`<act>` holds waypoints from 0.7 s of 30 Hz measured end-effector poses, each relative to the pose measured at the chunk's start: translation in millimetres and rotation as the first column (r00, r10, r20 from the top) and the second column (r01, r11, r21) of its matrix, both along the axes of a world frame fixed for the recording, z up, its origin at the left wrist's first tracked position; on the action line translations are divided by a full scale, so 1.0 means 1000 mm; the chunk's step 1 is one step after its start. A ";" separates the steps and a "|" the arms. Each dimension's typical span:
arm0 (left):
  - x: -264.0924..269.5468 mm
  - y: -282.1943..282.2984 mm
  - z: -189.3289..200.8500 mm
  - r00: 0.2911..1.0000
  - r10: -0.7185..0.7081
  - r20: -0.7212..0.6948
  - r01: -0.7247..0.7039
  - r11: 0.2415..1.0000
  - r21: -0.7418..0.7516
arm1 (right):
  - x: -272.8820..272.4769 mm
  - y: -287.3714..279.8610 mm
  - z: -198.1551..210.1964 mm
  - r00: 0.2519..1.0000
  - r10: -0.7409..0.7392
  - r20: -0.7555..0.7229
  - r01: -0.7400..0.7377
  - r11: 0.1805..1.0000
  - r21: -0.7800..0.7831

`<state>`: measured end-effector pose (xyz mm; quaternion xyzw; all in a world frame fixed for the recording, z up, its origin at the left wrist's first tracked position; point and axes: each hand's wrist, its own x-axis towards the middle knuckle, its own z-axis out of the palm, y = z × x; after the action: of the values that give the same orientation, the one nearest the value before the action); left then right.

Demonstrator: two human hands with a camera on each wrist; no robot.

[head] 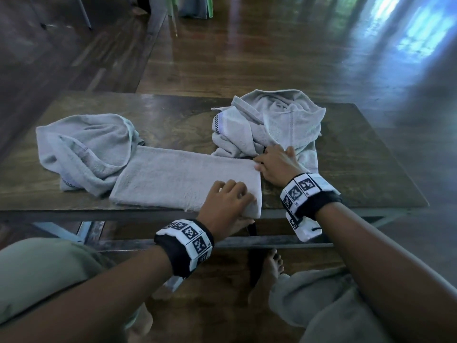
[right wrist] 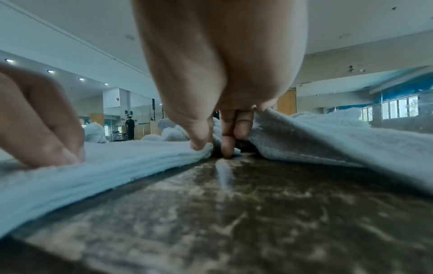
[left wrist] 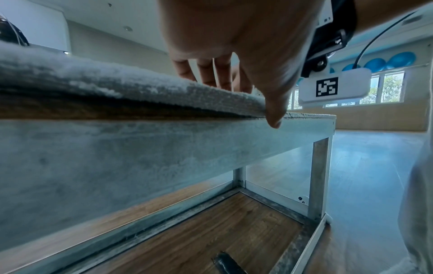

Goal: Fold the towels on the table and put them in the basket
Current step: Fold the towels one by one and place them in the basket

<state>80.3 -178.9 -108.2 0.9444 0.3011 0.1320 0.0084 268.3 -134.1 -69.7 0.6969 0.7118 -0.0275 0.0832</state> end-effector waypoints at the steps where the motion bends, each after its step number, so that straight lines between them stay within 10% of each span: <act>1: 0.001 0.000 0.000 1.000 0.003 0.002 -0.003 1.000 0.011 | 0.001 0.000 -0.001 1.000 -0.001 -0.025 0.001 1.000 0.015; 9: 0.004 -0.010 0.005 0.973 -0.021 0.230 -0.010 0.991 0.133 | 0.015 -0.005 0.013 0.953 -0.012 -0.302 0.037 0.996 0.079; 21: -0.009 -0.032 0.055 0.823 0.163 0.545 -0.112 0.986 -0.125 | 0.048 -0.012 0.082 0.526 -0.096 -0.845 -0.068 0.986 -0.155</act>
<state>71.2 -211.1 -53.5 0.8404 0.3585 0.3861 0.1267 316.7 -146.3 12.3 0.5914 0.6512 -0.4238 -0.2157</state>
